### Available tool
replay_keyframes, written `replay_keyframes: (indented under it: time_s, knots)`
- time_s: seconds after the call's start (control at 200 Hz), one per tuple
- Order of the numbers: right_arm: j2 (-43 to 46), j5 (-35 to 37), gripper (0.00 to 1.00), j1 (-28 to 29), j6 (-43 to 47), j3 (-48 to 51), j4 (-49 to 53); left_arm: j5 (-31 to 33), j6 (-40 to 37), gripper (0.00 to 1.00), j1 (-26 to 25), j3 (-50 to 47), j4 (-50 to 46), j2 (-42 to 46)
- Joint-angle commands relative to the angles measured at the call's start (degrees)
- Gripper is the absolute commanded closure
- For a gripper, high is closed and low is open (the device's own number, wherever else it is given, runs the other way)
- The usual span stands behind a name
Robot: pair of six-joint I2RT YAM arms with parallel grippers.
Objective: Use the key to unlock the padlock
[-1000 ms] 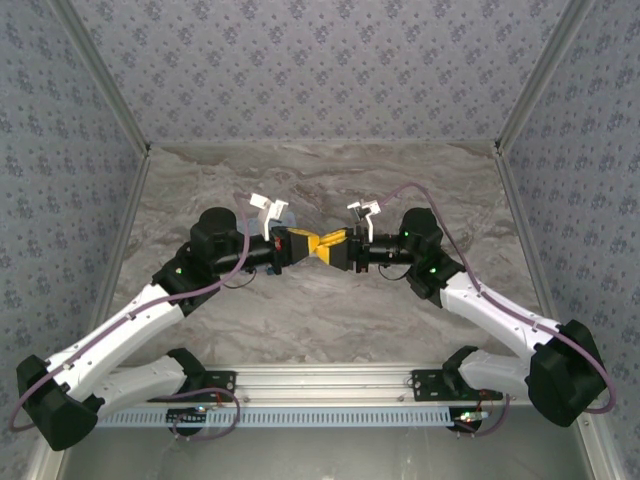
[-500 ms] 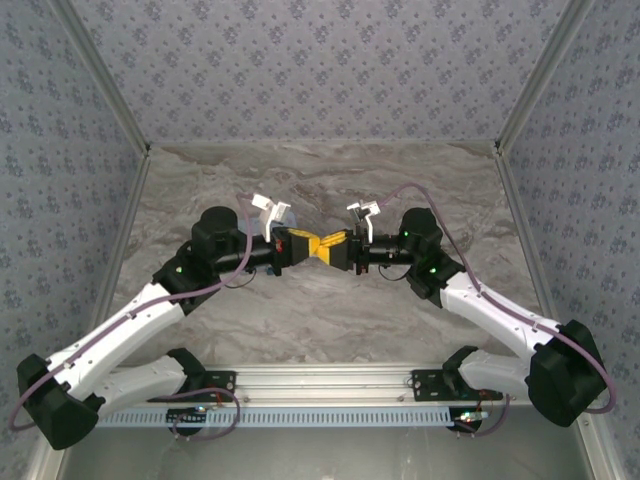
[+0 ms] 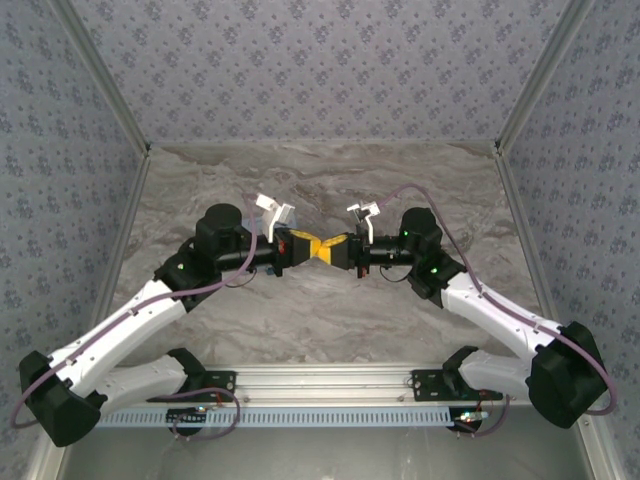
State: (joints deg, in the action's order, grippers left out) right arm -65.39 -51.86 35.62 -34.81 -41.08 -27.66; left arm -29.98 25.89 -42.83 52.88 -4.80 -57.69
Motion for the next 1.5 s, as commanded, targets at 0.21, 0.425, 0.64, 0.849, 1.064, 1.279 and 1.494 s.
replay_keyframes:
  time_s: [0.21, 0.425, 0.64, 0.849, 1.064, 1.279, 1.494]
  knots:
    - [1.3, 5.2, 1.00, -1.2, 3.0, 1.4, 6.6, 2.2, -2.0, 0.53, 1.7, 4.9, -3.8, 1.0]
    - [2.8, 8.6, 1.00, -3.1, 3.3, 4.0, 10.7, 11.6, -1.2, 0.26, 6.5, 6.5, -12.8, -1.0]
    - [5.3, 10.5, 1.00, -4.7, 3.2, 6.0, 13.8, 21.7, -4.9, 0.11, 11.5, 8.1, -21.0, -10.9]
    - [8.3, 12.1, 1.00, -6.3, 4.0, 7.8, 17.4, 28.0, -6.3, 0.08, 11.6, 14.4, -25.1, -24.1]
    - [11.1, 13.2, 1.00, -7.9, 4.7, 9.1, 21.3, 25.6, -6.2, 0.08, 11.5, 17.8, -23.8, -33.1]
    - [13.2, 12.9, 1.00, -9.2, 4.5, 10.2, 22.5, 21.8, -6.4, 0.09, 11.5, 20.4, -23.0, -39.0]
    - [14.9, 13.1, 1.00, -10.1, 4.4, 10.7, 24.0, 20.7, -6.6, 0.12, 10.8, 21.2, -23.3, -42.5]
